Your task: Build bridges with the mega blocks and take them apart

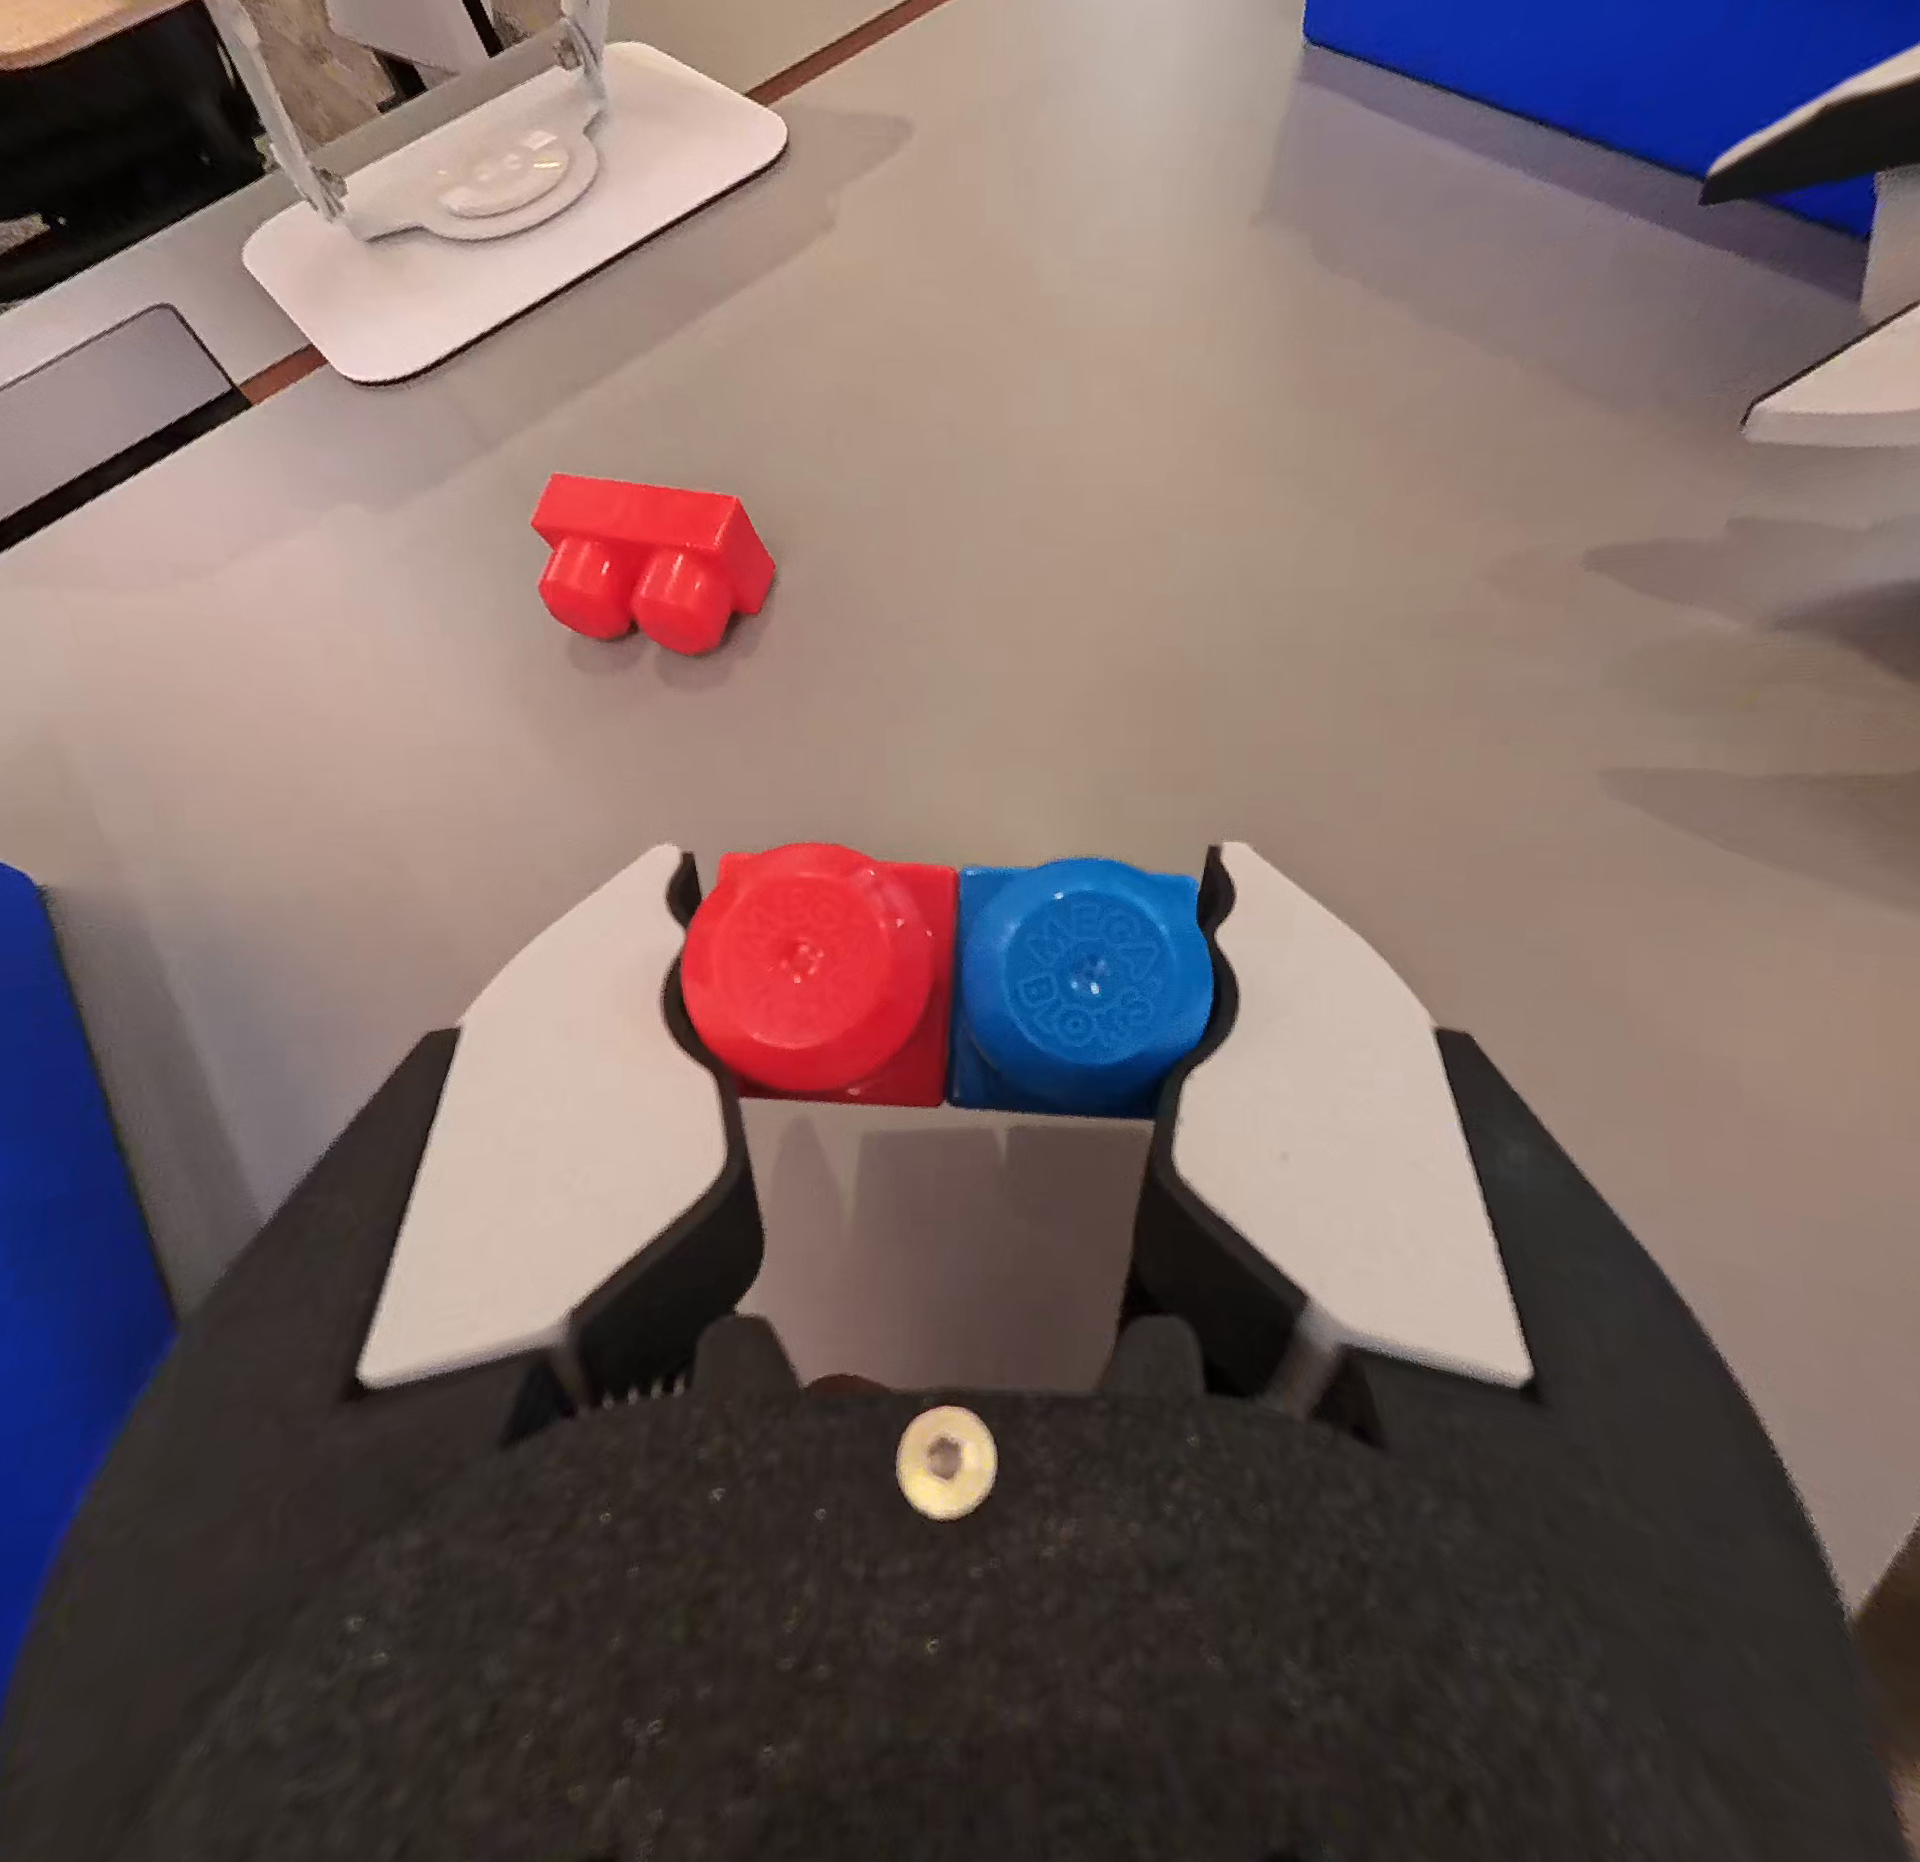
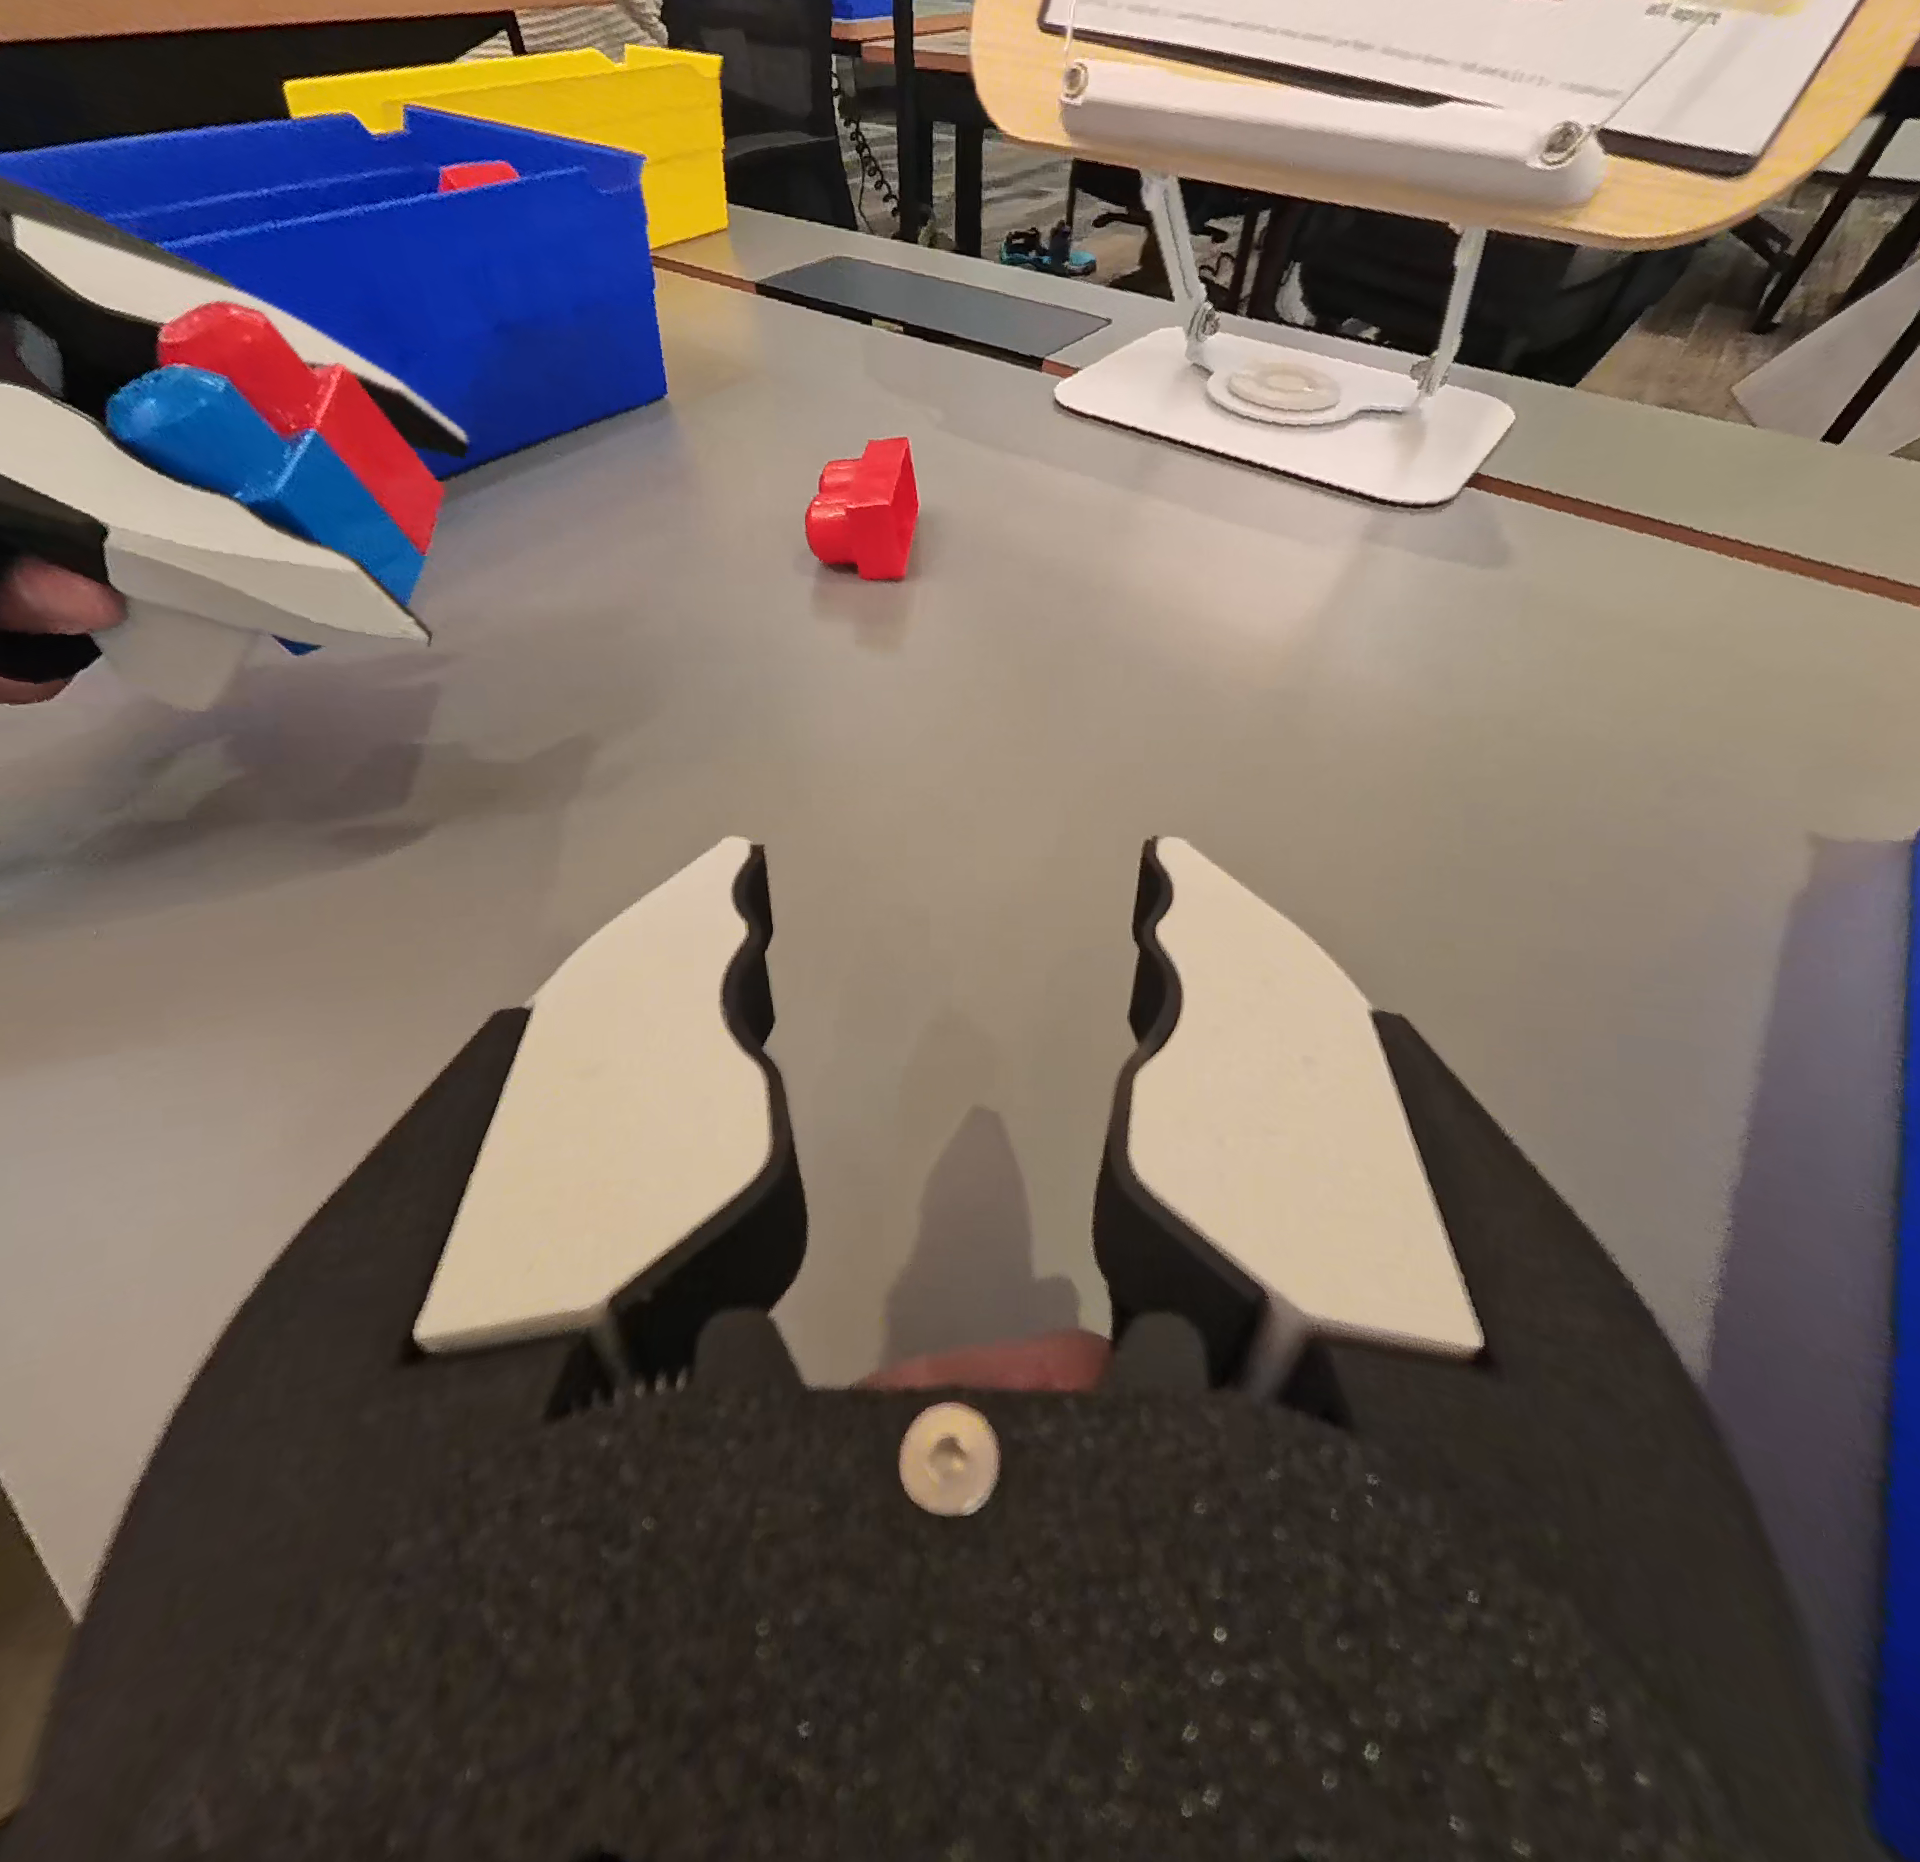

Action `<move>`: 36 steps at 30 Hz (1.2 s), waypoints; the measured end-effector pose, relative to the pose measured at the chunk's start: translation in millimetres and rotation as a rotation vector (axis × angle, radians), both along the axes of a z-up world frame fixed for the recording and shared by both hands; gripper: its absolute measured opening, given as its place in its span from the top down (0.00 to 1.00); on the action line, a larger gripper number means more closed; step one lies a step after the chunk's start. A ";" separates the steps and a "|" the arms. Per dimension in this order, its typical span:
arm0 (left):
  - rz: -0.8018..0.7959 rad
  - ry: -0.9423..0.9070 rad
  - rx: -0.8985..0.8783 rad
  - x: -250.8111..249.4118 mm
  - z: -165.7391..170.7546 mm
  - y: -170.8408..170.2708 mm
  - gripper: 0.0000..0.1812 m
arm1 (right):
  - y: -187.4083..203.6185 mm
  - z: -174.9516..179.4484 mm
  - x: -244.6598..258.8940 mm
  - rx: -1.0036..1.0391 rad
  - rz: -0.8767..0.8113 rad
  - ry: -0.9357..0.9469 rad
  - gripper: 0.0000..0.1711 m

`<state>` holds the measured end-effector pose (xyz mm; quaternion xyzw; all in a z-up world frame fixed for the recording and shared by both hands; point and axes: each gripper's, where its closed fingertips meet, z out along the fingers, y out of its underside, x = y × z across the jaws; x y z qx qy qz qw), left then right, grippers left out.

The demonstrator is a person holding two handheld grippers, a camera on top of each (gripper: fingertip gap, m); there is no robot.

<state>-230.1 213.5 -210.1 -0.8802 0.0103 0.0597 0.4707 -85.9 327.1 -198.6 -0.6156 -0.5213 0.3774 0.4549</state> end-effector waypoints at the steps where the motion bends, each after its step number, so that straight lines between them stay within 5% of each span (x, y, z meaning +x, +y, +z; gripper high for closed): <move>1: 0.003 -0.003 0.003 -0.1 -0.6 -1.6 0.51 | -1.2 0.5 -0.9 0.004 0.001 -0.001 0.61; 7: 0.031 -0.016 -0.030 -6.9 -11.1 -12.9 0.51 | -4.6 8.7 -25.1 0.039 0.037 -0.031 0.63; 13: 0.044 -0.057 -0.042 -16.0 -21.2 -23.4 0.51 | -5.6 23.0 -105.3 0.202 0.162 -0.143 0.61; 22: 0.065 -0.078 -0.043 -25.5 -22.6 -31.0 0.51 | 1.2 -37.9 -211.6 0.308 0.292 -0.508 0.59; 36: 0.064 -0.110 -0.048 -27.4 -25.0 -32.6 0.50 | 15.0 -62.4 -242.8 0.348 0.236 -0.613 0.73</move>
